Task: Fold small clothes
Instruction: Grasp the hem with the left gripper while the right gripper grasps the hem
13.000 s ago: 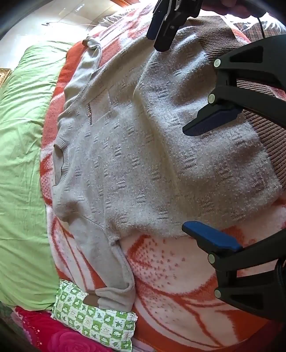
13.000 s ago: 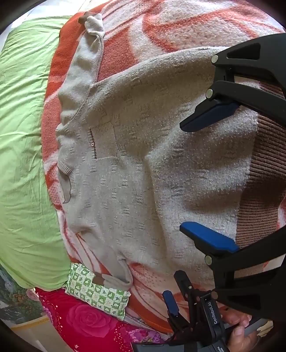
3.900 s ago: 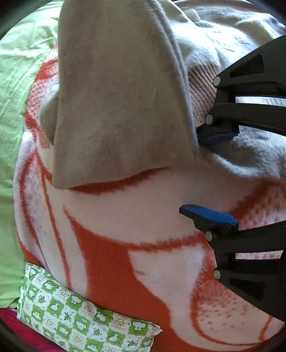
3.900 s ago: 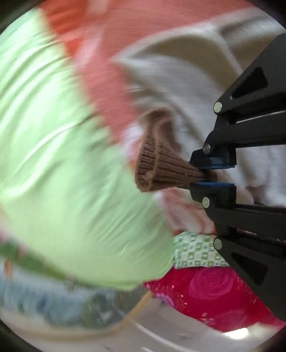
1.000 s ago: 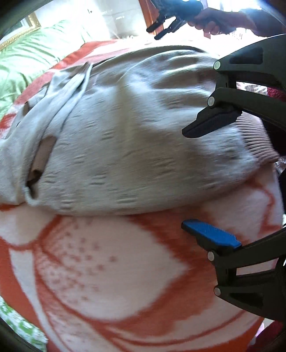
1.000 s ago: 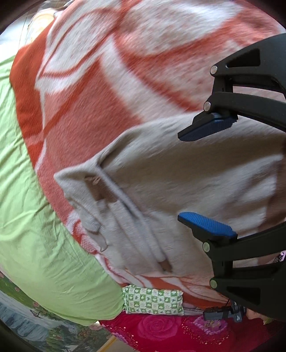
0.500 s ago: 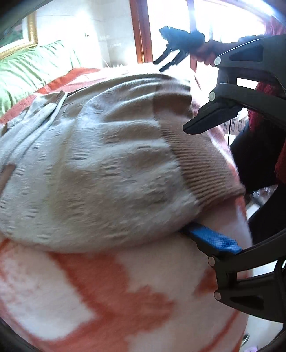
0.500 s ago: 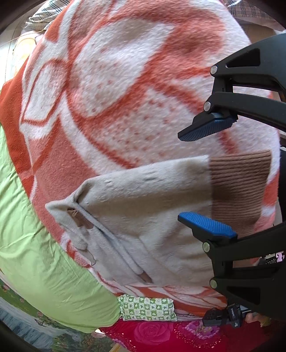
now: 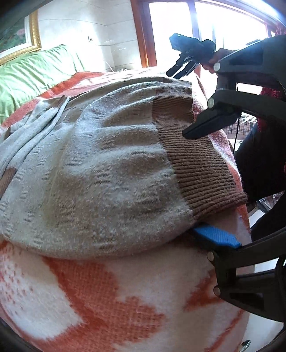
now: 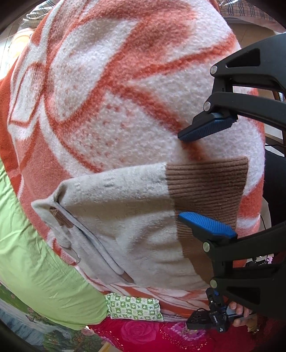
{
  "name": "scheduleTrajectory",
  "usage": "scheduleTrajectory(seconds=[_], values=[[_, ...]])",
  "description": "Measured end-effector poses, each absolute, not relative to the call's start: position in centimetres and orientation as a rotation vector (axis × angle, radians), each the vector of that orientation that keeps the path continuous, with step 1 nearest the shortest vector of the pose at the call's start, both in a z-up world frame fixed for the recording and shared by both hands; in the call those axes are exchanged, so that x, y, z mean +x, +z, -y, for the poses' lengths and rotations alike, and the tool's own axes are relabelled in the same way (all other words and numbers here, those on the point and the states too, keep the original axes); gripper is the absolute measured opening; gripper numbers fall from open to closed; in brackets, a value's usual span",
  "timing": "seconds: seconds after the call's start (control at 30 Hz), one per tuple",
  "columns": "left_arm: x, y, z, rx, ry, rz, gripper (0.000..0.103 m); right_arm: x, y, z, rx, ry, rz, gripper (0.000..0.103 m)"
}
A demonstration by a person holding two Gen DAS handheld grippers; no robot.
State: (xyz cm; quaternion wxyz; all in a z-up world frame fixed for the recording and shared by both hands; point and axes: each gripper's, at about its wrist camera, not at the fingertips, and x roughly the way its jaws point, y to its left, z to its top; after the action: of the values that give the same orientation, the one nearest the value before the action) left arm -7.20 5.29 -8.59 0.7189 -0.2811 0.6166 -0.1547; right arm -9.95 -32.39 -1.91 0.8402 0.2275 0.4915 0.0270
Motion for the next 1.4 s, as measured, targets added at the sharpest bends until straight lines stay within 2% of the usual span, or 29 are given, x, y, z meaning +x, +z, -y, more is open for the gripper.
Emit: scheduleTrajectory(seconds=[0.1,0.17,0.2,0.23,0.27,0.3,0.33,0.5,0.7,0.93,1.2,1.4], values=[[-7.3,-8.7,-4.8,-0.634,-0.372,-1.374,0.068,-9.9,-2.1,32.1,0.52,0.099,-1.039,0.05],[-7.4,-9.0,-4.2,-0.62,-0.385,-1.386,0.059,-9.8,-2.7,31.3,0.514,0.12,-1.072,0.044],[-7.4,-9.1,-4.1,-0.597,-0.378,-1.389,0.046,-9.8,-2.9,30.9,0.497,0.119,-1.083,0.039],[-7.4,-9.3,-3.9,-0.568,-0.366,-1.386,0.021,-9.9,-3.0,30.5,0.48,0.117,-1.092,0.027],[-7.4,-9.5,-3.8,-0.546,-0.366,-1.386,0.008,-10.0,-3.1,30.4,0.478,0.116,-1.09,0.019],[-7.4,-9.6,-3.9,-0.554,-0.376,-1.388,0.008,-10.1,-3.0,30.5,0.49,0.123,-1.083,0.014],[-7.4,-9.6,-4.2,-0.575,-0.379,-1.38,0.007,-10.4,-2.7,30.6,0.499,0.122,-1.063,0.013],[-8.2,-7.4,-4.7,-0.568,-0.422,-1.29,0.005,-11.8,-1.0,31.8,0.569,0.141,-0.986,0.011],[-8.9,-5.3,-6.3,-0.589,-0.44,-1.191,0.004,-12.0,-1.0,32.6,0.595,0.195,-1.026,0.011],[-8.7,-3.3,-7.6,-0.57,-0.433,-1.102,0.004,-11.2,1.3,33.3,0.688,0.295,-1.0,0.011],[-3.8,2.1,-9.2,-0.587,-0.435,-0.941,0.004,-6.0,5.8,31.2,0.704,0.393,-0.884,0.011],[3.3,5.9,-11.1,-0.615,-0.393,-0.811,0.004,0.8,9.6,30.5,0.697,0.449,-0.755,0.011]])
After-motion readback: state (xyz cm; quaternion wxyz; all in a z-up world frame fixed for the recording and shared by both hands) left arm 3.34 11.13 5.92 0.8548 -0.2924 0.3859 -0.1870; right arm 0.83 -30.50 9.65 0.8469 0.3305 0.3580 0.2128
